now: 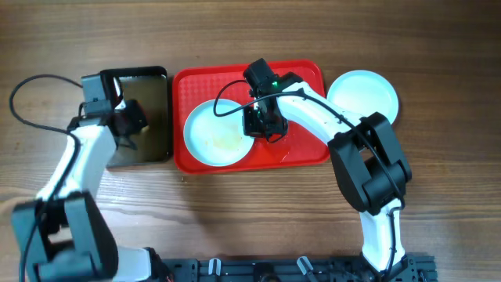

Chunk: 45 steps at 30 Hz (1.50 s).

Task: Clean dirty plates on tray and stack at the side
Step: 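Move the sponge back into the black tray with the left gripper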

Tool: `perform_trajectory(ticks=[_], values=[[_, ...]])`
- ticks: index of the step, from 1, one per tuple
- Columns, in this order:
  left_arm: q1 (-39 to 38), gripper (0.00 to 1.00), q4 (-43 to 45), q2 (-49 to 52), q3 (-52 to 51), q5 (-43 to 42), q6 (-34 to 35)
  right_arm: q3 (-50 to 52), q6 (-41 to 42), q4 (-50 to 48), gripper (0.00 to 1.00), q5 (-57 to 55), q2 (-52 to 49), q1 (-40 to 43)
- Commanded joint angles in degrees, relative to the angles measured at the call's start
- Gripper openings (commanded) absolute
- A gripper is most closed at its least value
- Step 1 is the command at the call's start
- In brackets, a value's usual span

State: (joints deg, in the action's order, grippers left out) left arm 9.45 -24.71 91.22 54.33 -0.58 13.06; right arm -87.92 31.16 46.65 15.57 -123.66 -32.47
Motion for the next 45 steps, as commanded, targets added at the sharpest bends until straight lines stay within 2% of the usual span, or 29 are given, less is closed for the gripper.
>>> perform_trajectory(ticks=[1, 4, 7, 9, 11, 12, 14, 15, 17, 18, 19, 20, 21, 22, 24, 25, 26, 27, 28, 29, 31, 32, 33, 35, 36, 38, 40, 42, 45], values=[[3.2, 0.04, 1.8, 7.7, -0.1, -6.5, -2.4, 1.3, -1.2, 0.9, 0.04, -2.7, -1.7, -0.1], [3.8, 0.04, 2.5, 12.2, -0.1, -10.1, -2.4, 1.3, -1.2, 0.9, 0.04, -2.7, -1.7, -0.1], [3.8, 0.04, 3.1, 14.7, -0.1, -27.6, -13.7, 1.3, -1.2, 1.0, 0.04, -2.7, -1.7, -0.1], [3.8, 0.04, 3.4, 15.8, -0.1, -29.3, -14.6, 1.3, -1.2, 1.0, 0.04, -2.7, -1.7, -0.1], [3.8, 0.04, 3.7, 15.9, -0.1, -17.0, -8.5, 1.3, -1.2, 1.0, 0.04, -2.7, -1.7, -0.1], [3.8, 0.04, 2.6, 15.9, -0.1, -4.7, 2.4, 1.3, -1.2, 1.0, 0.04, -2.7, -1.7, -0.1], [3.8, 0.04, -1.2, 15.9, -0.1, 3.8, 14.1, 1.3, -1.2, 1.0, 0.04, -2.7, -1.7, -0.1], [3.8, 0.04, -1.4, 15.9, -0.1, -0.5, 14.1, 1.3, -1.2, 1.0, 0.04, -2.7, -1.7, -0.1], [2.7, 0.04, 1.5, 15.8, -0.1, -15.3, -1.1, 1.3, -1.2, 1.0, 0.04, -2.7, -1.7, -0.1], [2.0, 0.04, 1.8, 15.8, -0.1, -15.1, -4.9, 1.3, -1.2, 1.0, 0.04, -2.7, -1.7, -0.1], [1.7, 0.04, 1.8, 15.8, -0.1, -8.9, -4.1, 1.3, -1.2, 1.0, 0.04, -2.7, -1.7, -0.1], [1.6, 0.04, 0.4, 15.8, -0.1, 2.3, 6.0, 1.3, -1.2, 1.2, 0.05, -2.7, -1.7, -0.1], [1.8, 0.04, -1.1, 15.8, -0.1, 6.4, 11.7, 1.3, -1.2, 1.2, 0.04, -2.7, -1.7, -0.1], [2.1, 0.04, -1.2, 15.8, -0.1, 2.2, 14.5, 1.3, -1.2, 1.3, 0.04, -2.7, -1.7, -0.1], [2.1, 0.04, 2.6, 15.8, -0.1, -17.4, 2.9, 1.3, -1.2, 1.2, 0.04, -2.5, -1.7, -0.1], [2.1, 0.04, 4.2, 15.8, -0.1, -17.6, 2.4, 1.3, -1.2, 1.3, 0.04, -2.4, -1.7, -0.1], [2.2, 0.04, 3.8, 15.8, -0.1, -9.9, 8.6, 1.3, -1.2, 1.4, 0.04, -2.2, -1.7, -0.1], [2.5, 0.04, 0.5, 15.8, -0.1, -0.9, 20.5, 1.3, -1.2, 1.6, 0.04, -2.3, -1.7, -0.1], [3.0, 0.04, -2.4, 15.8, -0.1, 1.5, 28.8, 1.3, -1.2, 1.6, 0.04, -2.2, -1.7, -0.1], [3.6, 0.04, -1.3, 15.8, -0.1, -5.0, 28.6, 1.3, -1.2, 1.6, 0.04, -2.3, -1.7, -0.1], [3.4, 0.04, 6.9, 15.8, -0.1, -30.8, 3.4, 1.3, -1.2, 1.6, 0.04, -2.3, -1.7, -0.1], [3.5, 0.04, 7.4, 15.8, -0.1, -37.2, -4.9, 1.3, -1.2, 1.6, 0.04, -2.3, -1.7, -0.1], [4.3, 0.04, 7.0, 15.8, -0.1, -27.3, 0.6, 1.3, -1.2, 1.7, 0.04, -2.2, -1.7, -0.1], [6.0, 0.04, -0.1, 15.8, -0.1, -4.0, 25.2, 1.3, -1.2, 2.0, 0.04, -2.3, -1.7, -0.1], [7.4, 0.04, -3.4, 15.8, -0.1, -3.1, 34.9, 1.3, -1.2, 2.1, 0.04, -2.3, -1.7, -0.1], [8.1, 0.04, -0.6, 15.8, -0.1, -14.8, 29.6, 1.3, -1.2, 2.0, 0.04, -2.3, -1.7, -0.1], [7.3, 0.04, 5.7, 15.8, -0.1, -29.4, 9.4, 1.3, -1.2, 2.1, 0.04, -2.3, -1.7, -0.1], [7.1, 0.04, 3.5, 15.7, 0.0, -14.2, 14.0, 1.3, -1.2, 2.2, 0.04, -2.2, -1.7, -0.1], [6.7, 0.04, 2.8, 12.3, 1.7, -11.5, 11.9, 1.3, -1.7, 2.5, 0.04, -2.3, -1.7, -0.1]])
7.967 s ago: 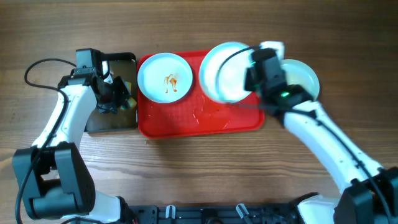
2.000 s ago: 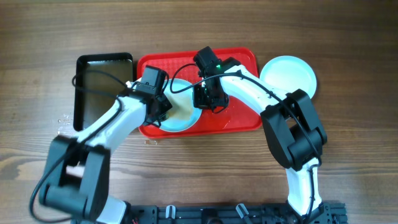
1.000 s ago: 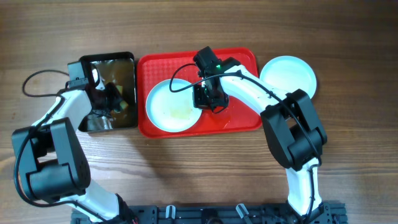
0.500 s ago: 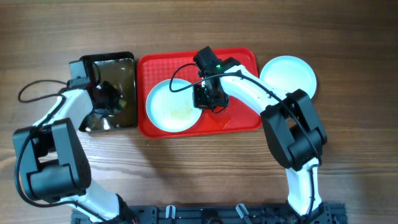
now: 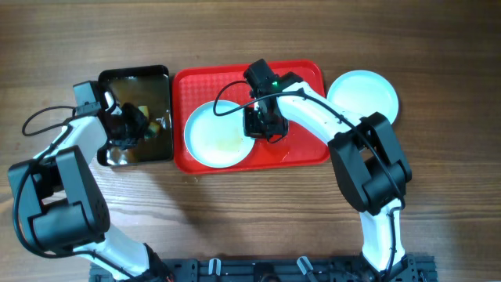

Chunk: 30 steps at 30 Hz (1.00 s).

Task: Clean dirty plates on tray and stack at the side
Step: 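Move the sponge back into the black tray with the left gripper, then lift the plate with the right gripper and stack it on the plates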

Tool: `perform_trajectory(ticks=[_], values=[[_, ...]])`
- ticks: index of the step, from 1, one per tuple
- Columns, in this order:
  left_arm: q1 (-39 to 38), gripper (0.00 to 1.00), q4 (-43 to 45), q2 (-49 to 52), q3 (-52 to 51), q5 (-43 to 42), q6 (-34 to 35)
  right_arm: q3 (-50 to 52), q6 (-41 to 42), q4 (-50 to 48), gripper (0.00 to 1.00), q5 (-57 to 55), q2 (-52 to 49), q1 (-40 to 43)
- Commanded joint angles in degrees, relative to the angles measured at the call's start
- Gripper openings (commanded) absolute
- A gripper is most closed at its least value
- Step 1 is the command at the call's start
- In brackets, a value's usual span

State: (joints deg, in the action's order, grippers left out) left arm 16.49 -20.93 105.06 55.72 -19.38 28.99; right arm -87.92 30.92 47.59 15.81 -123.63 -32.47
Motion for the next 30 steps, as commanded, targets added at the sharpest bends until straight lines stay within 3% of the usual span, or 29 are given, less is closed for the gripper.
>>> perform_trajectory(ticks=[1, 4, 6, 8, 10, 14, 20, 23, 30], values=[[-1.1, 0.04, -0.9, -3.7, 0.8, 8.0, -8.3, 1.3, -1.4, 1.5, 0.04, -2.5, -1.7, -0.1], [-4.5, 0.05, -1.4, -7.6, 0.9, 13.6, -19.6, 1.3, -2.4, 0.1, 0.04, -1.9, -1.7, -0.1], [-6.8, 0.16, -3.8, -7.7, 0.9, 17.4, -22.5, 1.3, -2.3, -1.1, 0.04, -0.3, -1.7, -0.1], [-8.1, 0.44, -5.4, -7.7, 0.9, 17.7, -22.3, 1.3, -2.5, -3.4, 0.04, 1.0, -1.5, 0.0], [-9.0, 0.49, -8.9, -7.7, 0.9, 17.5, -21.9, 1.0, -2.6, -3.9, 0.04, 0.9, -0.4, 0.8], [-9.9, 0.79, -13.4, -7.7, 0.9, 17.6, -16.5, 0.9, -6.3, -4.4, 0.04, -1.0, 6.3, 3.2], [-9.9, 0.89, -8.7, -10.3, 0.9, 19.9, -16.9, 0.9, -11.6, 0.2, 0.04, -21.9, 19.5, 3.3], [-9.9, 0.89, -3.2, -10.9, 0.9, 20.2, -23.0, 0.9, -11.9, 3.0, 0.04, -39.6, 23.2, 2.8], [-10.0, 0.89, -5.4, -15.8, 0.9, 19.8, -20.1, 0.9, -19.4, 2.1, 0.04, -63.8, 23.5, -3.1]])
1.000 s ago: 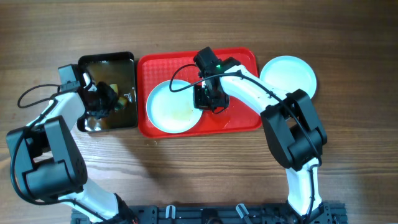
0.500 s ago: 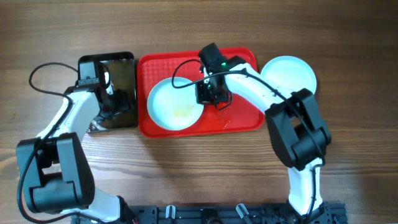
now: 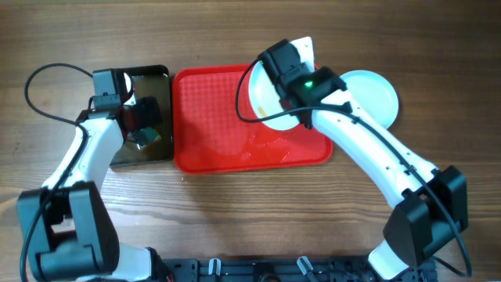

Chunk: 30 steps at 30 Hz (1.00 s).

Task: Clean dirty plates on tray and stack at the side
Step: 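Lift the plate with the right gripper and stack it on the plates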

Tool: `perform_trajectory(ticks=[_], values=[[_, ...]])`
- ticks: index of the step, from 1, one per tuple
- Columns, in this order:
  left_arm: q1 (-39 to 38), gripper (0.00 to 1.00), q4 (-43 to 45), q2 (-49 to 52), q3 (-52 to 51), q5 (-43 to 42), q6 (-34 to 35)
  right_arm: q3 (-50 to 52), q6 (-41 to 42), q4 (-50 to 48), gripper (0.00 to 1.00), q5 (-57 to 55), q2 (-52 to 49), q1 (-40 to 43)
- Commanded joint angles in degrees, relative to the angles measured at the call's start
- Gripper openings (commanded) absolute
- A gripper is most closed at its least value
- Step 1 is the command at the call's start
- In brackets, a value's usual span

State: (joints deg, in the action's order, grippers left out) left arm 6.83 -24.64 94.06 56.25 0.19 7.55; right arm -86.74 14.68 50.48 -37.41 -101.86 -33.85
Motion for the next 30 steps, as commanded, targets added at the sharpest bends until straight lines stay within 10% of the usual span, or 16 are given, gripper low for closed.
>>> perform_trajectory(ticks=[1, 21, 30], values=[[-0.3, 1.00, -3.5, -6.4, 0.4, -0.9, 3.6, -0.3, -4.3, -1.4, 0.04, -11.3, 1.7, -3.0], [-0.3, 1.00, -10.2, -7.3, 0.3, -6.8, 5.3, -0.3, -9.0, -8.1, 0.04, -28.6, 1.7, -13.2], [-0.3, 1.00, -10.8, -7.3, 0.3, -6.8, 5.4, 0.2, 21.6, -1.4, 0.04, 18.8, 1.7, 18.8]])
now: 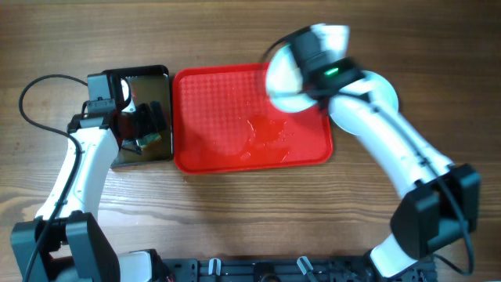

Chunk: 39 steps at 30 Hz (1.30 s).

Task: Clean dirty plates on tray and stack at the side

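Observation:
The red tray (211, 102) lies at the table's middle with no plate on it, only a wet smear near its centre. My right gripper (311, 56) is shut on a white plate (282, 78), blurred, held tilted over the tray's far right corner. A second white plate (385, 94) lies on the table right of the tray, partly under my right arm. My left gripper (149, 129) hangs over the black bin (145, 78), seemingly shut on a small green-yellow sponge (149, 141).
The black bin stands against the tray's left edge. Bare wooden table runs along the front and the far left. A cable loops from my left arm at the far left.
My right gripper has carried the plate further right and higher, from the tray's far middle to its far right corner. My left gripper stays over the black bin, barely shifted.
At first the dirty plate lay on the tray's left half with my right gripper at its right rim, my left gripper at the bin. Then the plate was lifted off over the tray's far edge. Now it hangs near the plate on the right.

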Tool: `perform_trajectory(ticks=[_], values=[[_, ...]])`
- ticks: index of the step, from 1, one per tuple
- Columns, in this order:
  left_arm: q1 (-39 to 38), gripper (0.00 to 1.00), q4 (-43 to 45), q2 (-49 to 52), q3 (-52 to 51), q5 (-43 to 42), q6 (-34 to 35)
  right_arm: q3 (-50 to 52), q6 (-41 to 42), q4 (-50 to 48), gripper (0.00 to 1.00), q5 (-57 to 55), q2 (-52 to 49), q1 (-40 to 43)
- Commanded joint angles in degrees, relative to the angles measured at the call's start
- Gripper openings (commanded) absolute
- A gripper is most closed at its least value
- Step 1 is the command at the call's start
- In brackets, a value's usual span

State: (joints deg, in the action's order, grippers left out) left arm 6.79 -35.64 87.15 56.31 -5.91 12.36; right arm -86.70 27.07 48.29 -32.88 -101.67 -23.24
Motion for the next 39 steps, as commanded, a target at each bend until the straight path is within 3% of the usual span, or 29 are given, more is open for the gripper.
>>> perform_trajectory(ticks=[1, 3, 7, 13, 14, 16, 18, 19, 22, 25, 31, 36, 39], values=[[-0.3, 1.00, 0.2, -0.4, 0.3, -0.7, 0.5, 1.1, 9.4, 0.5, 0.04, 20.3, 1.5, 14.0], [-0.3, 1.00, 0.2, -0.4, 0.3, -0.7, 0.5, 2.8, 8.9, -0.2, 0.04, 28.2, 0.7, 22.5], [-0.3, 1.00, 0.2, -0.4, 0.3, -0.7, 0.5, 5.3, 6.3, -0.5, 0.04, 32.9, -1.3, 31.6], [-0.3, 1.00, 0.1, -0.4, 0.3, -0.7, 0.5, 10.0, 5.9, -1.7, 0.05, 30.3, -1.5, 34.1], [-0.3, 1.00, 0.1, -0.4, 0.3, -0.7, 0.5, 10.7, 5.9, -2.0, 0.11, 30.3, -1.5, 34.1], [-0.3, 1.00, 0.1, -0.4, 0.3, -0.7, 0.5, 11.2, 5.9, -2.0, 0.37, 30.4, -1.5, 34.1], [-0.3, 1.00, 0.1, -0.4, 0.3, -0.7, 0.5, 11.2, 5.9, -1.4, 0.45, 30.4, -1.5, 34.0], [-0.3, 1.00, 0.1, -0.4, 0.3, -0.7, 0.5, 11.2, 4.5, -1.0, 0.55, 31.9, -1.5, 34.0], [-0.3, 1.00, 0.2, -0.4, 0.3, -0.7, 0.5, 11.2, -9.0, -0.8, 0.65, 47.1, -1.5, 34.0], [-1.2, 1.00, 0.9, -0.4, 0.3, -0.7, -0.2, 11.2, -15.3, -0.6, 0.99, 52.2, -1.5, 31.0], [-8.0, 1.00, -0.2, -0.4, 0.3, 1.5, -1.6, 11.2, -16.4, -0.4, 1.00, 42.2, -1.4, 14.2], [-4.9, 1.00, -21.3, -0.4, 0.3, 1.4, 0.1, 11.2, -11.9, 7.3, 0.99, 41.4, 4.9, 9.9], [-4.6, 1.00, -27.1, -1.0, 0.2, 0.5, 0.0, 11.3, -12.0, 11.4, 1.00, 41.3, 11.5, 9.8]])
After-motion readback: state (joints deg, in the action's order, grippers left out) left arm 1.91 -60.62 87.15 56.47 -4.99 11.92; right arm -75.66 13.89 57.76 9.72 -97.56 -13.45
